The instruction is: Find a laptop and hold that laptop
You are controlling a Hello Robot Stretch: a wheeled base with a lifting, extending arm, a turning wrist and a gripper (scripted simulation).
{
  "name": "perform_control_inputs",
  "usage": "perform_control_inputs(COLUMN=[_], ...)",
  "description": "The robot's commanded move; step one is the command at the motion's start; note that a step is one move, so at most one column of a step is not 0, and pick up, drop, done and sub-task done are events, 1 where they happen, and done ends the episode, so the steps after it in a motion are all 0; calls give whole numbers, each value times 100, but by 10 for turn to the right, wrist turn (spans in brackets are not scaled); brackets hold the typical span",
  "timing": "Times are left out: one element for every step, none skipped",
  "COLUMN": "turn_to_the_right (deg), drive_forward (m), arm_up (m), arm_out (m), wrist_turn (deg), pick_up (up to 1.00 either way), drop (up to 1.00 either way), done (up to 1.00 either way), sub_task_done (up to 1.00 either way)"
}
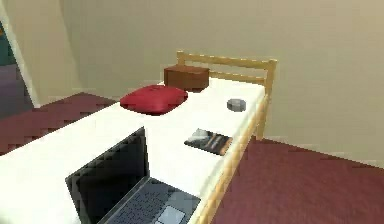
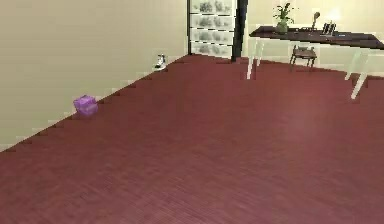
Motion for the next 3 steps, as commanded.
perform_control_inputs(turn_to_the_right=[-450, -450, -120], drive_forward=[0, 0, 0], arm_up=[0, 0, 0], arm_out=[0, 0, 0], wrist_turn=[0, 0, 0], pick_up=[0, 0, 0], drop=[0, 0, 0], done=[0, 0, 0], sub_task_done=[0, 0, 0])
